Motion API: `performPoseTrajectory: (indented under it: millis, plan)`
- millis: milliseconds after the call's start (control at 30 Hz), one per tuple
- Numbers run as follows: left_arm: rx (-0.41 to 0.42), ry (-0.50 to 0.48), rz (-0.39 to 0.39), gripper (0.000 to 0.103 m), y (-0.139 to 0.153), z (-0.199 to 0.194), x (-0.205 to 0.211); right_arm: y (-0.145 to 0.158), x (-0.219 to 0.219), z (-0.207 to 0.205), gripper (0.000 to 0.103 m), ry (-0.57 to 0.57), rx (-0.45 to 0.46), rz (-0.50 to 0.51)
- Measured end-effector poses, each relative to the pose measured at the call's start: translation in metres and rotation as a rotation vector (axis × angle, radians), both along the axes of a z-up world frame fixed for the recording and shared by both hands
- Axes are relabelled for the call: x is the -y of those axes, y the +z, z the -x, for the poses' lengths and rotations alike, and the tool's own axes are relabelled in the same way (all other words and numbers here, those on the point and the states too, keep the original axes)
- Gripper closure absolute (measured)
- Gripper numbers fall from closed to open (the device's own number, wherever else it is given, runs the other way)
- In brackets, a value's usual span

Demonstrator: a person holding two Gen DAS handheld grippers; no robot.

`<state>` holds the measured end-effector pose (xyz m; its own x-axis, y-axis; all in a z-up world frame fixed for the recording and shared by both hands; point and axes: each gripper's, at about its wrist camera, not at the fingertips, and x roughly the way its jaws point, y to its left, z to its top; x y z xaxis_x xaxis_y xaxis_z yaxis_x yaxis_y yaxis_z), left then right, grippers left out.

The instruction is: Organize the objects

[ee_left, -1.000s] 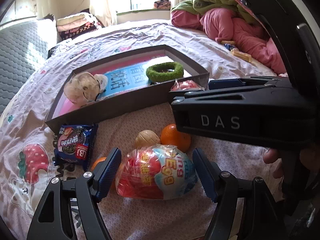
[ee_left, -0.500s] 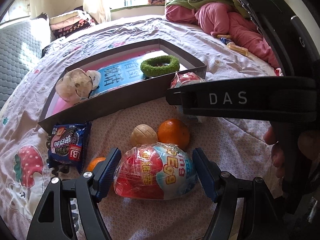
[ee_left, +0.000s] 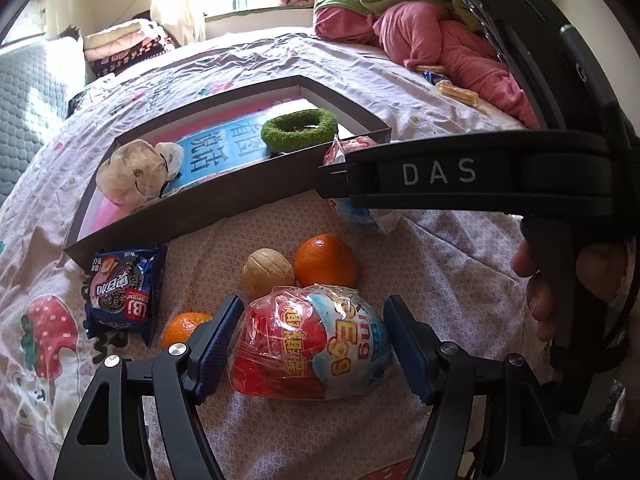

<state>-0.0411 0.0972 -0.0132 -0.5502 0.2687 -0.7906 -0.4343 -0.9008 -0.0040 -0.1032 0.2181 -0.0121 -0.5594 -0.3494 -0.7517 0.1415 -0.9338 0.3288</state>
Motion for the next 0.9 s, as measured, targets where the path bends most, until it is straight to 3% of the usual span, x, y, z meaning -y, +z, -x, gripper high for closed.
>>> performPoseTrajectory:
  millis: [900]
  plan:
    - [-0.071, 0.066, -0.099, 0.030, 0.029, 0.007, 0.023, 0.016, -0.002, -0.003, 0.051, -0.012, -0.067, 0.019]
